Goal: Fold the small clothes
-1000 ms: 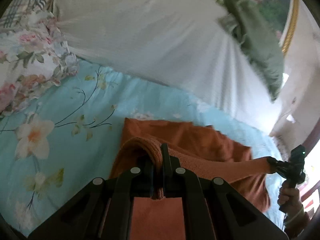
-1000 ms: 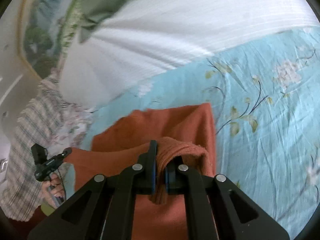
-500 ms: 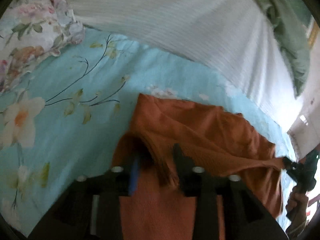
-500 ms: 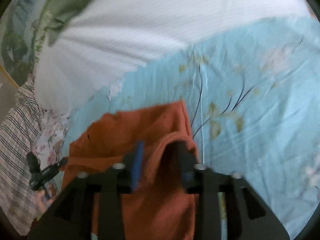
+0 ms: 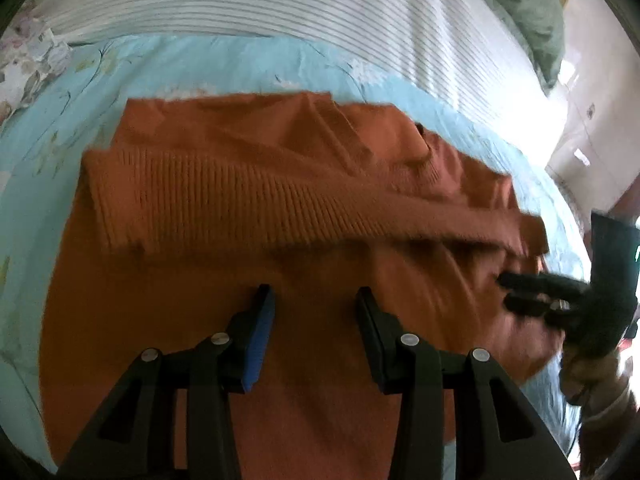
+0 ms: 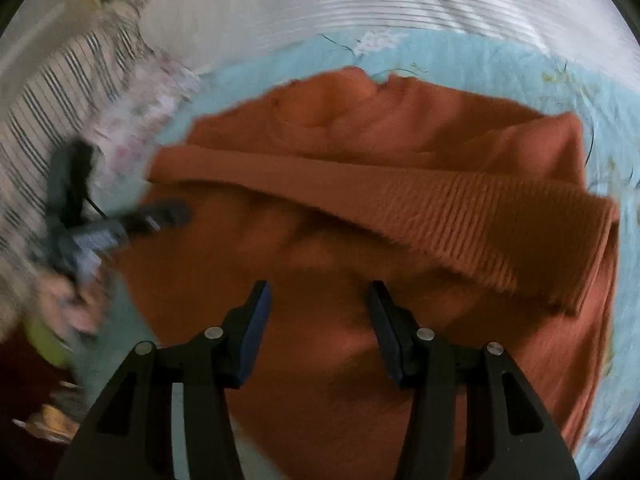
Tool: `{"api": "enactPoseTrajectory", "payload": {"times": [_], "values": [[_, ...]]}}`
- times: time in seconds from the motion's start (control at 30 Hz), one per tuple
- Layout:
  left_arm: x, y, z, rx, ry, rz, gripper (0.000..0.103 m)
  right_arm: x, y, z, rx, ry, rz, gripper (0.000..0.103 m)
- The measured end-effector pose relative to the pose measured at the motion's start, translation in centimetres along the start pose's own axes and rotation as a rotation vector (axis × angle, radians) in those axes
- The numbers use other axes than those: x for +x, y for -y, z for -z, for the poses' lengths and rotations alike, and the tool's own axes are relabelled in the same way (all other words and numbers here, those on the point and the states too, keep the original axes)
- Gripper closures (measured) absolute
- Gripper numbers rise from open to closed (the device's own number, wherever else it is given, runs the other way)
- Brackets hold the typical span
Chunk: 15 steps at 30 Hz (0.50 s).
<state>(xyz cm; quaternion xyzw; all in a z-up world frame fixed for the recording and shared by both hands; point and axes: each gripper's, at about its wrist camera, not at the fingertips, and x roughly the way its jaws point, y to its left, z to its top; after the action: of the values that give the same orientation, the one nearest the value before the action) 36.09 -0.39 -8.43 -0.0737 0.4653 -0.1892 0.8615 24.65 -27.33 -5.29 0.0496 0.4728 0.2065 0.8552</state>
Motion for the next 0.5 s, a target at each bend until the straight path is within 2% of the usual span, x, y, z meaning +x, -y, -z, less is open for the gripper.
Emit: {"api": "enactPoseTrajectory", "payload": {"times": [0.17, 0.3, 0.4, 0.5], "values": [[0.4, -3.7, -5.1, -0.082, 0.059, -0.090, 0.060, -2.2, 5.8, -3.4, 0.189, 0.167, 0.149, 0.053], [-0.7, -6.9, -7.4, -0.167, 0.126, -0.177, 0.060, -5.2, 9.1, -3.9, 0.326, 0.279, 0.190, 0.052], [-2.0, -8.5, -6.7, -0.219, 0.156, -0.175, 0.060, -6.8, 9.0, -2.6, 0.347, 0.307, 0.162, 0.052], [-3.6, -9.2, -4.0, -0.267, 0.163, -0.172, 0.056, -7.2, 8.0, -0.5, 0.341, 0.290, 0.122, 0.052]]}}
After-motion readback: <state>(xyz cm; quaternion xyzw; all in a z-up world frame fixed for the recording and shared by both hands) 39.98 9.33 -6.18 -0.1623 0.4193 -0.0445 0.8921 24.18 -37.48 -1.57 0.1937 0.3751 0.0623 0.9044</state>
